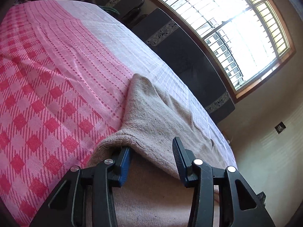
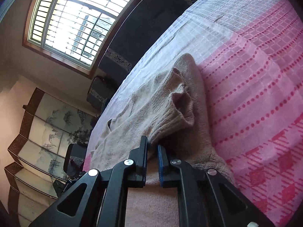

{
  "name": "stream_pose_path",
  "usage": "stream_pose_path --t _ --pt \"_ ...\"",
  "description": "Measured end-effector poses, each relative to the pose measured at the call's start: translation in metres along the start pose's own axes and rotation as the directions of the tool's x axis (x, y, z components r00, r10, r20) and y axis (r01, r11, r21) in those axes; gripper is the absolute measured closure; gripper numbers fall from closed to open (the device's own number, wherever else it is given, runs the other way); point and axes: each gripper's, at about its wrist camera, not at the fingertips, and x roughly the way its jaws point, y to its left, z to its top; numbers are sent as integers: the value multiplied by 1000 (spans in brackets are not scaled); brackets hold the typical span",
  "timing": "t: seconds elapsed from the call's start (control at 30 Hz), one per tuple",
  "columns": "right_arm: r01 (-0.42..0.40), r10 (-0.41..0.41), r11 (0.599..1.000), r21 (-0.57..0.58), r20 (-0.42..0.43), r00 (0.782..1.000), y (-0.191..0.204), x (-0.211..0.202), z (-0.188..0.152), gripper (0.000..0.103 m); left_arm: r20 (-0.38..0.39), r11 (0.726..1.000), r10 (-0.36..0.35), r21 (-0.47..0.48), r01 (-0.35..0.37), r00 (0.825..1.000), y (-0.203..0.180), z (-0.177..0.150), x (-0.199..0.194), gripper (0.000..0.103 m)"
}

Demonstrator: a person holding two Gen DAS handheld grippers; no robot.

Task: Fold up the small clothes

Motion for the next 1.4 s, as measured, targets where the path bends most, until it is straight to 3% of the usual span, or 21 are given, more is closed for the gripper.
stream_pose_path --t 0.03,0.07,0.13,0.3,0.6,0.7,0.87,1.0,1.07,1.13,1.17,1.23,1.3,1.4 --pt "3 -3 1000 6 -3 1000 -1 1 0 92 -4 999 -4 -38 4 1000 8 0 0 77" --pt "3 -3 1000 14 -7 1000 -2 2 1 92 0 996 -12 -85 12 1000 16 0 -1 82" --pt "2 -2 1000 19 -15 1000 -3 3 2 92 9 994 -13 -108 14 1000 20 0 -1 83" --pt "-11 13 998 54 -21 1000 -8 2 0 92 85 995 93 19 -95 992 -6 -10 -9 83" --pt "8 -11 994 109 26 1000 -19 -6 1 99 74 981 189 22 -191 979 -11 -14 -1 83" --pt "75 -76 995 68 12 997 -12 -2 0 100 70 979 200 25 -202 977 -12 -13 1 83" --pt "95 -96 993 63 16 995 -11 -2 -1 101 60 983 179 17 -180 982 -10 -10 4 83" --pt "62 -61 994 91 -7 998 -15 -2 1 100 23 988 145 43 -146 989 -9 -5 7 80" --pt "42 -37 989 140 -38 999 -19 -11 0 95 -19 980 160 124 -156 987 -18 -4 5 79" --pt "45 -43 987 153 -12 999 -18 -38 -8 80 -16 976 146 166 -141 989 -25 -8 -12 77" --pt "36 -37 990 135 3 999 -15 -53 -14 77 -9 975 130 183 -127 991 -29 -11 -24 75" --pt "-14 14 997 76 4 1000 -9 -86 -31 74 -4 972 82 223 -79 997 -36 -16 -49 57" --pt "-75 76 997 15 -25 997 -6 -116 -53 74 10 953 45 299 -46 999 -44 -27 -78 46" --pt "-81 78 992 -98 -39 996 -8 -164 -92 71 8 902 -11 433 7 1000 -51 -52 -119 46"
